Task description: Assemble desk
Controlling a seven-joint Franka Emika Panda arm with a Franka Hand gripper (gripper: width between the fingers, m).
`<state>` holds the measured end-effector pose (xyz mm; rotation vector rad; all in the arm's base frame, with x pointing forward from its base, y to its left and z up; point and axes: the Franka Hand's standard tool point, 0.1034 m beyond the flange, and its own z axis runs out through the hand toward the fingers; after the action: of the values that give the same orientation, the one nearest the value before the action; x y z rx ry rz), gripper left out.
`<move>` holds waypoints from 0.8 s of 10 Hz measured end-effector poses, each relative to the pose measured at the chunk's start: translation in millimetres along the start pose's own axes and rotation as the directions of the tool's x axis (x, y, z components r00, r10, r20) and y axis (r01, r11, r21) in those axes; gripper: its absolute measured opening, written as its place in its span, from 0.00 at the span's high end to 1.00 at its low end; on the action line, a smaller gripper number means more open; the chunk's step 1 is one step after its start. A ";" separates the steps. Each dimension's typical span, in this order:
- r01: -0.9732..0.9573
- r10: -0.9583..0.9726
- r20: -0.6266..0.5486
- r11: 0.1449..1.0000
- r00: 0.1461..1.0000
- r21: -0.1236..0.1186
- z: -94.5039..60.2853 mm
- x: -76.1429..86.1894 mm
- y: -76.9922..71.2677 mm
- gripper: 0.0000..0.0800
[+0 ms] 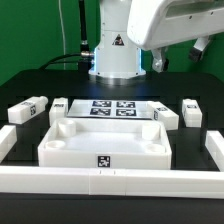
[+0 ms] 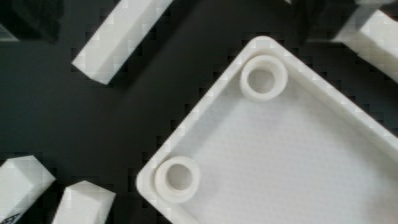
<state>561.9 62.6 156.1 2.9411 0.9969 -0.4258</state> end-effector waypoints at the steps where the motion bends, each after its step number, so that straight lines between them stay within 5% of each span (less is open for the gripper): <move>1: 0.000 0.000 0.000 1.000 1.000 0.000 0.0 0.0 0.0 0.19; 7: 0.057 -0.057 -0.002 0.998 0.998 0.001 1.9 -1.8 1.7 0.19; 8: 0.128 -0.129 -0.036 0.992 0.991 -0.020 8.2 -10.1 11.2 0.19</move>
Offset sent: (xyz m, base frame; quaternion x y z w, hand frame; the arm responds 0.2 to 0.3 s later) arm 0.0000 0.0000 0.0000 0.0000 0.0000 0.0000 1.0000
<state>558.9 46.9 149.9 2.8898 1.1933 -0.3627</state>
